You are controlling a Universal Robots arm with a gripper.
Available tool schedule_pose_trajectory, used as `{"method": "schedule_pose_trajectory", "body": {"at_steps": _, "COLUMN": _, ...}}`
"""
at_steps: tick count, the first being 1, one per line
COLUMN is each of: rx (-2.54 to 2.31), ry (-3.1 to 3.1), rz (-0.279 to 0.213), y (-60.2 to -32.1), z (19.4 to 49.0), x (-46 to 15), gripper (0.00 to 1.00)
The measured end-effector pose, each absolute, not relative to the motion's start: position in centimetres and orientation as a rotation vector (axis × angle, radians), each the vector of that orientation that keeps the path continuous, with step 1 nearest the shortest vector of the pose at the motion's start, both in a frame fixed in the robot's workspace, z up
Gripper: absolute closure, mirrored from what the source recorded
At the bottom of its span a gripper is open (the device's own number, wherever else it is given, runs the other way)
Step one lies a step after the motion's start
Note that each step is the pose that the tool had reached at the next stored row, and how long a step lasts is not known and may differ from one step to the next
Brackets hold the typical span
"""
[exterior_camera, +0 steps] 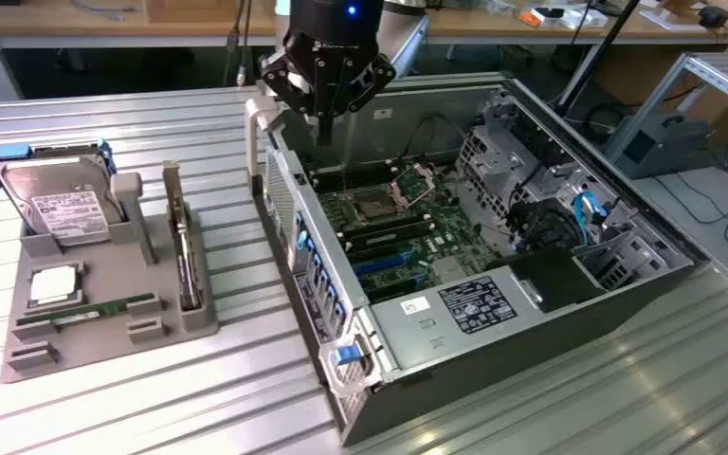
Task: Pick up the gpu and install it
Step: 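Reach for the gpu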
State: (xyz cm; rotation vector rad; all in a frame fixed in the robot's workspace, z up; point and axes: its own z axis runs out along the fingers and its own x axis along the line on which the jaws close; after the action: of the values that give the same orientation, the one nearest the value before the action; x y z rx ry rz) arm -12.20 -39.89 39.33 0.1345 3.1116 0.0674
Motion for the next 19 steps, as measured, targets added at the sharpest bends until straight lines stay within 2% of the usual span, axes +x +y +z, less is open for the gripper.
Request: {"method": "schedule_pose_trajectory", "body": {"at_steps": 19, "rx": 0.135, "ry": 3.112, "rz": 0.067, "y": -39.89, "z": 39.33, "x": -13.75, "gripper": 0.89}}
